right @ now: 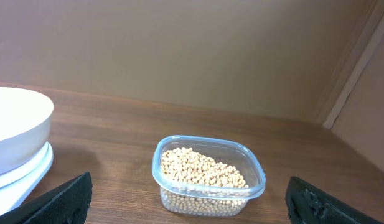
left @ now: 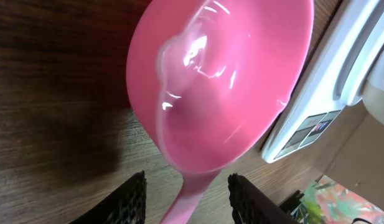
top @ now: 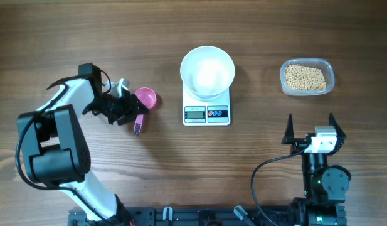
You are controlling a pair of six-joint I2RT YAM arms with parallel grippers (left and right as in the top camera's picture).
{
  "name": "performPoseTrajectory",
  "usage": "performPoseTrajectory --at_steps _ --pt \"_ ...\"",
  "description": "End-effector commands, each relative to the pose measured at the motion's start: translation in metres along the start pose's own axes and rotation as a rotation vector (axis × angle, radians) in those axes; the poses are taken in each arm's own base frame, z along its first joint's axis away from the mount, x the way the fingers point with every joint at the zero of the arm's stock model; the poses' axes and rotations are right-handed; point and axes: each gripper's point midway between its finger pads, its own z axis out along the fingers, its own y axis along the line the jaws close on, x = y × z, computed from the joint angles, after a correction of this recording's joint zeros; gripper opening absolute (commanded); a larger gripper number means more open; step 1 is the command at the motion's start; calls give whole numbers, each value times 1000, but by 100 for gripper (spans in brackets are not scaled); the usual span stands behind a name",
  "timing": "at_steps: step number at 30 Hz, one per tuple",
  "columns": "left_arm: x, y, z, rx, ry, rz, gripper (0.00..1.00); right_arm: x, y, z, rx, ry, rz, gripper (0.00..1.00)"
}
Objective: Scoop item into bowl and weigh 150g on scale
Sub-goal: 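Close the left gripper on the pink scoop handle, then lift the pink scoop with the left gripper toward the bowl center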
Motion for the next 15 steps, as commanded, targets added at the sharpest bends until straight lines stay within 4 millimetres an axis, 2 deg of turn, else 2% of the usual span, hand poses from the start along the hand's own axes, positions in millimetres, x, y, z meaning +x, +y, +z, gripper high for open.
performPoseTrajectory --at_steps 1,8,12,15 --pt "2 1 5 0 14 17 46 0 0 0 6 -1 -10 100" --pt "2 2 5 0 16 17 27 0 0 0 6 -1 -10 100" --pt "4 -2 5 20 24 2 6 0 0 0 6 -1 -11 100" --pt "4 -14 4 88 22 5 4 0 0 0 6 -1 -11 100"
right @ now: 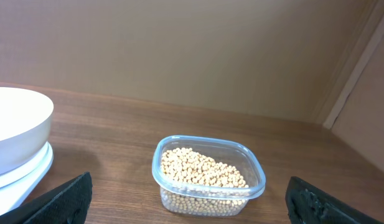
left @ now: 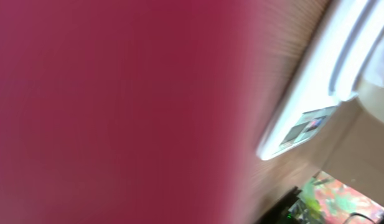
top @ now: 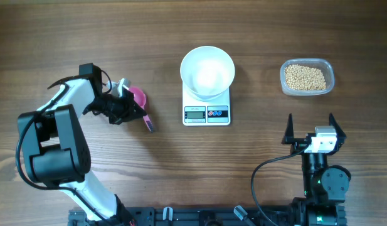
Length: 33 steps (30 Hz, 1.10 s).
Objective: Scoop item into bowl and weigh 150g on scale
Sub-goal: 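Lift the pink scoop with the left gripper toward the bowl center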
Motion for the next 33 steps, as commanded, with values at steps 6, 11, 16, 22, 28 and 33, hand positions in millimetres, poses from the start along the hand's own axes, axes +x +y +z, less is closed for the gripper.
performPoseTrajectory --at_steps 6,11,16,22,28,33 --pt "-10 -53 -21 304 -23 -15 4 0 0 0 6 -1 -11 99" --pt "-14 -148 -128 892 -115 135 4 0 0 0 6 -1 -11 100" --pt "11 -181 -173 878 -217 327 4 0 0 0 6 -1 -11 100" --pt "43 -218 -215 835 -288 428 4 -1 -1 0 8 -5 -14 100" --pt "48 -228 -217 732 -331 317 4 -36 60 -14 -393 -91 418 100" --pt "55 -256 -210 765 -253 309 4 -59 56 -18 -472 12 1327 100"
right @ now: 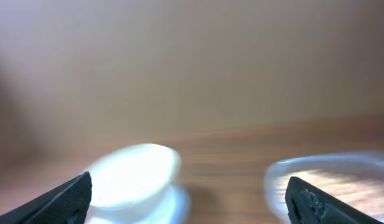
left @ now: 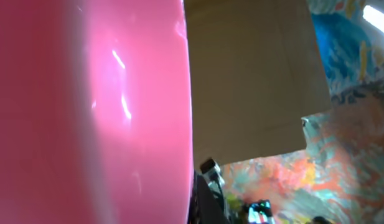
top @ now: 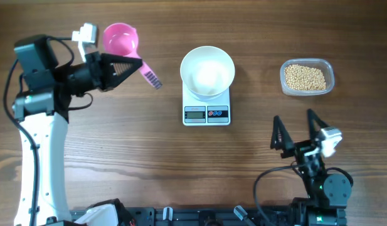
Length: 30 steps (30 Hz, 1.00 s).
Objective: Scoop item into bowl and weigh 150g on scale
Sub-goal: 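Lift the pink scoop with the left gripper toward the bowl center, then move the right gripper to the scoop handle beside the left gripper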
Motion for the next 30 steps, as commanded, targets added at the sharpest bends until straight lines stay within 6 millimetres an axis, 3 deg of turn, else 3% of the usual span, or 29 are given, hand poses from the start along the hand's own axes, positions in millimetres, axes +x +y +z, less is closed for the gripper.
performPoseTrajectory --at_steps 1,3,7,11,15,17,20,23,25,28,29,30 --pt "2 -20 19 23 37 -76 4 -10 5 0 -39 -30 986 100" --pt "1 -32 29 44 52 -50 4 -22 -2 -1 -36 -105 1202 100" --pt "-9 -57 52 73 18 35 4 -86 17 -16 -219 -327 1052 100" --pt "-28 -67 72 55 -118 43 4 -121 28 -19 -240 -377 1033 100" --pt "-36 -65 83 27 -195 -13 4 -165 52 -3 -206 -359 753 100" --pt "-37 -66 86 28 -209 -23 4 -178 70 24 -192 -233 560 100" --pt "-38 -67 86 28 -216 -20 4 -176 101 64 -281 25 368 100" --pt "-42 -65 85 17 -244 -23 4 -170 130 92 -448 263 376 100" --pt "-50 -62 83 7 -291 -69 4 -166 152 99 -624 416 419 100" --pt "-60 -58 80 -3 -355 -136 4 -152 155 106 -682 634 681 100" --pt "-65 -56 78 -8 -385 -157 4 -138 148 115 -624 752 871 100" --pt "-69 -53 77 -14 -409 -170 4 -123 144 124 -580 826 988 85"
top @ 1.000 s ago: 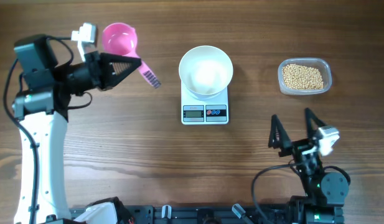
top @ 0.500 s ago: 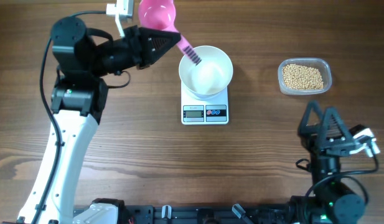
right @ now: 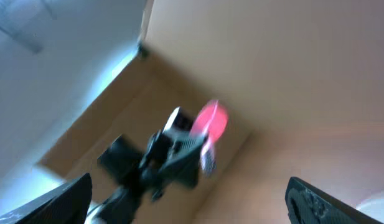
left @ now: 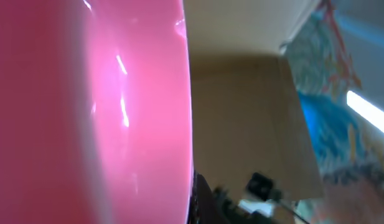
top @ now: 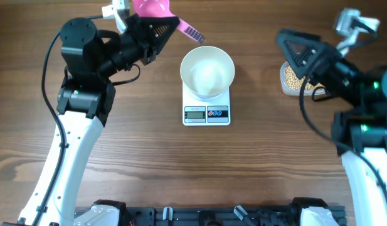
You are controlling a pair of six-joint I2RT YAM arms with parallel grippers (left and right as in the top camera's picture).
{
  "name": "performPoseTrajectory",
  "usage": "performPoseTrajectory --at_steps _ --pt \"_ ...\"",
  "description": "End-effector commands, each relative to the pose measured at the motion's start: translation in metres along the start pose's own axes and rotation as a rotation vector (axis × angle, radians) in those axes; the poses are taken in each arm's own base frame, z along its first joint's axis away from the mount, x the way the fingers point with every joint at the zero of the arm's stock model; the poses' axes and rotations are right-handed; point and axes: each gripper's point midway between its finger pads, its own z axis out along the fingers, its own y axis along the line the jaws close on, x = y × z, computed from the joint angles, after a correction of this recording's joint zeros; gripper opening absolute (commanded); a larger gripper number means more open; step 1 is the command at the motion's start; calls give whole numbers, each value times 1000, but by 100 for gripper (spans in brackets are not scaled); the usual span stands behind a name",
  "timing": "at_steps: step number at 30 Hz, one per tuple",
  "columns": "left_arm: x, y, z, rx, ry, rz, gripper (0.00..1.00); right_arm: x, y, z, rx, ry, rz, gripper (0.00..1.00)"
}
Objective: Scoop item into bowl and weigh 150g on scale
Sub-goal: 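Move the right gripper to the scoop handle beside the left gripper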
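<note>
My left gripper is shut on the handle of the pink scoop, held high beyond the far left of the white bowl. The bowl stands on the white scale. In the left wrist view the scoop fills the left half, with one dark finger beside it. My right gripper hangs open, raised over the clear container of beans, which it mostly hides. The right wrist view looks across at the left arm and the scoop; the open gripper holds nothing.
The wooden table stretches in front of the scale. Both arms stand tall above it, the left arm on the left and the right arm at the right edge.
The left gripper has moved right and higher with the scoop, from the far left to near the bowl. The right arm has come up from the front edge to over the bean container.
The scoop lay on the table left of the scale with my left gripper's fingers around its handle. Then the scoop stood tipped up in the grip. Then it was lifted at the far left while the right arm began moving. Now both grippers are high.
</note>
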Motion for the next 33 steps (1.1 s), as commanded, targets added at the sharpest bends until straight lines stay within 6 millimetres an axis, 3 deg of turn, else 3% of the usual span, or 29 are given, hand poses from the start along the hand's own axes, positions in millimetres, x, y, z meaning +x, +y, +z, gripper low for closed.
performPoseTrajectory --at_steps 1,2,3,5,6,9,12,17,21,25,28,33 --pt "-19 -4 -2 -10 -120 -67 4 37 -23 17 -23 264 489 68" --pt "-21 -3 -2 -13 -133 -74 4 41 -27 25 -31 278 491 56" --pt "-22 -2 -2 -16 -140 -74 4 45 -27 35 -47 288 481 55" --pt "-23 -2 -2 -16 -142 -75 4 60 -15 64 -88 282 462 77" --pt "-22 -2 -2 -16 -140 -75 4 67 -7 78 -102 261 437 98" --pt "-17 -3 1 -13 -125 -75 4 71 -8 92 -84 202 405 99" --pt "-2 -7 11 -7 -91 -73 4 67 -26 93 -16 156 455 99" --pt "18 -12 28 -10 -99 -68 4 60 -36 92 9 121 432 99" --pt "30 -10 32 -24 -65 -68 4 39 -57 73 58 74 436 95" --pt "43 8 38 -100 -46 -112 4 42 -54 63 39 141 494 88" --pt "50 12 46 -110 -45 -112 4 45 -53 63 36 156 522 82" --pt "62 12 55 -109 -21 -110 4 52 -48 61 31 207 635 81"
